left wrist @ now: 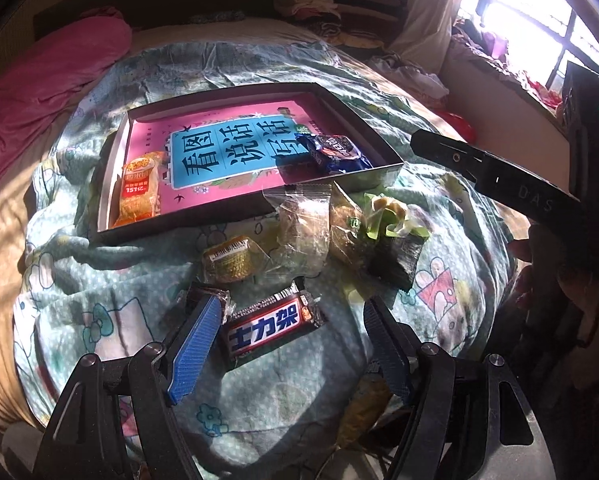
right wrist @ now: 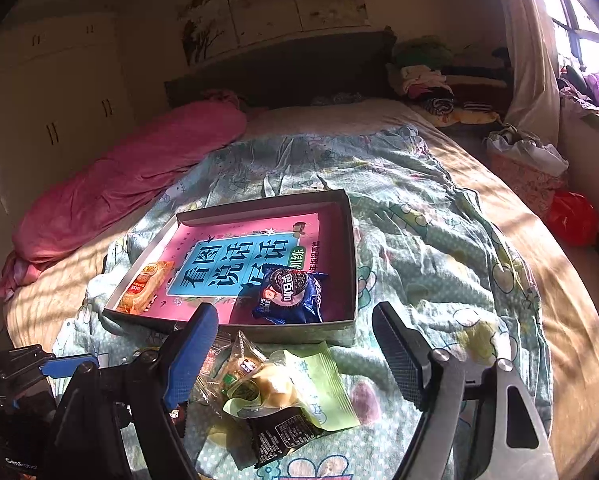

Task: Organize snacks
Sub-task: 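Grasp the long yellow-wrapped snack with the left tool and lift it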

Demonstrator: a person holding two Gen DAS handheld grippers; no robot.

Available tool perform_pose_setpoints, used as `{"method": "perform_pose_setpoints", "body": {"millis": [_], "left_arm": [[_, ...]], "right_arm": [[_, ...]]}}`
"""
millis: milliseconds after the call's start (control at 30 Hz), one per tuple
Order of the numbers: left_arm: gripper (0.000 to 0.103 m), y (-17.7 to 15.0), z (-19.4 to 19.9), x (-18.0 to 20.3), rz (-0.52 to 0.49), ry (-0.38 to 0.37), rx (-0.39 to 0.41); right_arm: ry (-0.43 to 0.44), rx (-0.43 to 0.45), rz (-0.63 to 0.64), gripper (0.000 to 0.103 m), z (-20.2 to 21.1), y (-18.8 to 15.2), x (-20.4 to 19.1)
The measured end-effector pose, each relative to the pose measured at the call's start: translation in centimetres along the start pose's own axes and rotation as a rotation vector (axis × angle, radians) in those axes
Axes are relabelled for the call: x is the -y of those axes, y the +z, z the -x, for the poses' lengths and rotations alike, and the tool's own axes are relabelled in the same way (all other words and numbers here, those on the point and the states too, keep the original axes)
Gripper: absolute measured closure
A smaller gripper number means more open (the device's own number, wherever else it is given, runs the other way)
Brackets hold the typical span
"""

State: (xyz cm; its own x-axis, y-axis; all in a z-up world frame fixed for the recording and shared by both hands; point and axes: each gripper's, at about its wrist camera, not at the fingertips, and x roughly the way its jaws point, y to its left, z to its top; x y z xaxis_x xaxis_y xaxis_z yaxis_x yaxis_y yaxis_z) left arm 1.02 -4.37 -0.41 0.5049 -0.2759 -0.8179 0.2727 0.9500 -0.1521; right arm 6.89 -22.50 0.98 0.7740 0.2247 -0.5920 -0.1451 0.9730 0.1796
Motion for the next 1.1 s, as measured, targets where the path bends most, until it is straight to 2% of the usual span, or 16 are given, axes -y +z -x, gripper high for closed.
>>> {"method": "perform_pose_setpoints", "body": {"millis": [233, 400, 600, 767, 967, 1100], "left_arm": [[0.028, -2.1, -0.3, 1.8, -0.057, -0.069, -0.065], [0.028, -3.1, -1.1, 3.5, -0.105, -0.092, -0.104], [0.028, -3.9, -2.8, 4.3, -0.111, -0.081, -0.148], [0.028, -4.3, -3.9, 4.8, -0.126, -0.055, -0.164], [0.049, -4.5, -4.9, 4.9, -0.134, -0.044, -0.17], [0.056, -4.3, -5.3, 4.8, -0.127, -0.052, -0.166]], "right_arm": [[-0.026, -0.029, -0.033, 0.024, 0.3, -0.7, 1.0], [-0.02, -0.067, -0.036, 0.024, 0.4, -1.6, 1.4], [0.028, -0.132, -0.039, 0.024, -0.2, -2.7, 0.9], [0.051, -0.176, 0.009, 0.024, -1.1, -3.1, -0.3], [0.024, -0.225, 0.065, 0.024, -2.5, -3.7, -1.0], [0.025, -0.245, 0.076, 0.024, -3.4, -3.9, -1.0]]}}
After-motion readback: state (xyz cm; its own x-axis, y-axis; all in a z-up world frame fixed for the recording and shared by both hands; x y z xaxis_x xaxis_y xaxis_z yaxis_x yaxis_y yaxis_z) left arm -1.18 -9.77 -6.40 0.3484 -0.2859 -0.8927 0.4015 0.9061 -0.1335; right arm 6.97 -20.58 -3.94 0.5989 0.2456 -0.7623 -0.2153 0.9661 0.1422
